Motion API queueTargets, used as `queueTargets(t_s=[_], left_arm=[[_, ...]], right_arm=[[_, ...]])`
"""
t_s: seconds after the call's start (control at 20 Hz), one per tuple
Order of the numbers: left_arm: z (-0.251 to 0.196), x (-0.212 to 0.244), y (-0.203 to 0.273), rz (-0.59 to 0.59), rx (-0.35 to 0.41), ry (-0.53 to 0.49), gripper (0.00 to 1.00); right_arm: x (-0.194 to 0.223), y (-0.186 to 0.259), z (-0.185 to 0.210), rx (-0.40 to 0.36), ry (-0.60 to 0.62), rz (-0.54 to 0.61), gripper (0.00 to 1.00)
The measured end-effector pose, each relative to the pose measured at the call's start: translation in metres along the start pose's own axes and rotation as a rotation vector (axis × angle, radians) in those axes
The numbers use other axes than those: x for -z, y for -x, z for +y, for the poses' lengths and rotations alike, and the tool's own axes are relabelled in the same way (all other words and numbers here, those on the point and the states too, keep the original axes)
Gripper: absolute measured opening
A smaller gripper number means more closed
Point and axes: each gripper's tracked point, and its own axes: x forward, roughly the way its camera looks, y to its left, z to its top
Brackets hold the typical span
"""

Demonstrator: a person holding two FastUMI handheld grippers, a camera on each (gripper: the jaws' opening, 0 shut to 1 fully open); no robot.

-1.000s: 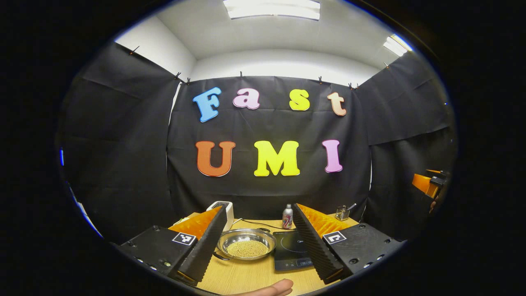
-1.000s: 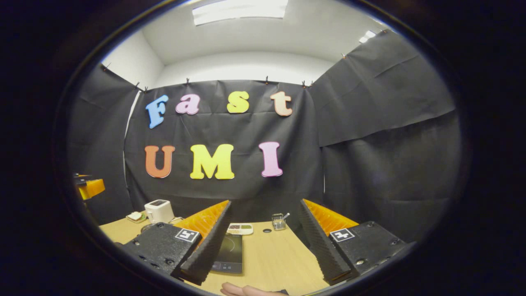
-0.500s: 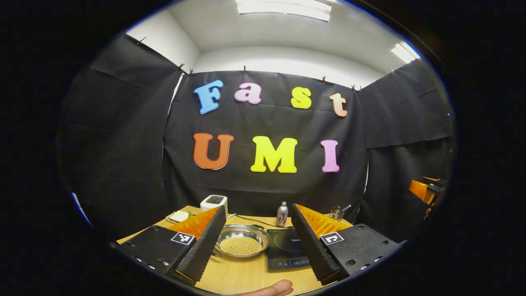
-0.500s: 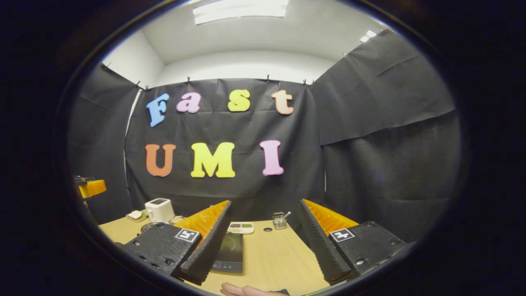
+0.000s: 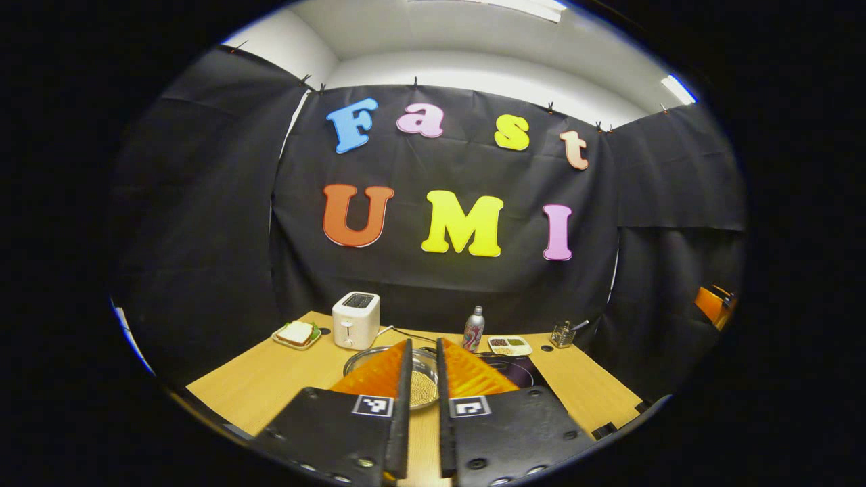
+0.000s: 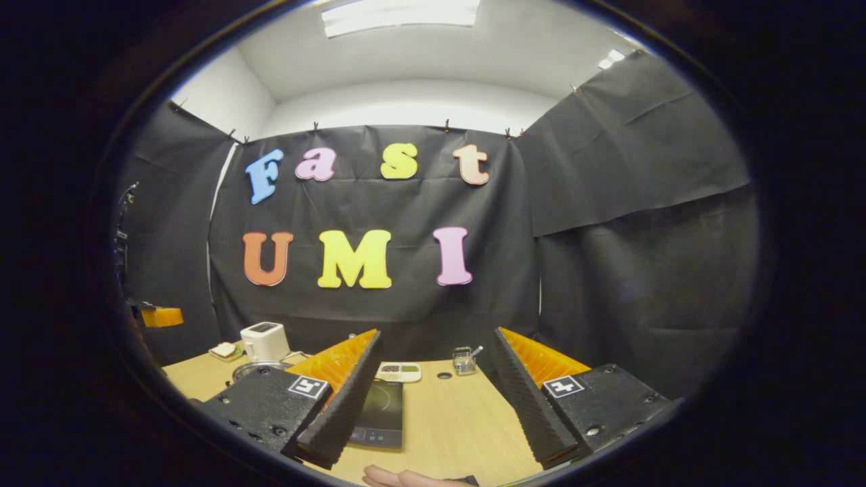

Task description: First push the handle of the pot to place it horizontally, then grasp the pot with both hands and set it on the induction cooktop.

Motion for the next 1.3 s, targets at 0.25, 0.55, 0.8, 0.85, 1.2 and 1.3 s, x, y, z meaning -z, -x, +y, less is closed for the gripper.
queueTargets(t_s=[0.25,0.55,0.8,0.85,1.2,1.3], left_arm=[[0.014,0.039,-0.026,0.196,0.012,0.038,0.01],[0.044,0.138,-0.084,0.51,-0.012,0.032,0.0],[0.059,0.193,-0.099,0.699,-0.029,0.055,0.0],[0.059,0.203,-0.099,0.735,-0.025,0.055,0.0],[0.068,0.247,-0.112,0.872,-0.05,0.028,0.0],[0.075,0.251,-0.117,0.885,-0.071,0.034,0.0]], right_arm=[[0.008,-0.004,0.006,-0.009,0.008,0.012,0.98],[0.018,-0.012,0.011,-0.014,0.013,0.033,0.98],[0.031,-0.021,0.014,-0.018,0.019,0.061,0.98],[0.035,-0.023,0.015,-0.019,0.019,0.067,0.98],[0.055,-0.036,0.025,-0.036,0.03,0.119,0.99],[0.058,-0.039,0.026,-0.034,0.033,0.127,1.0]])
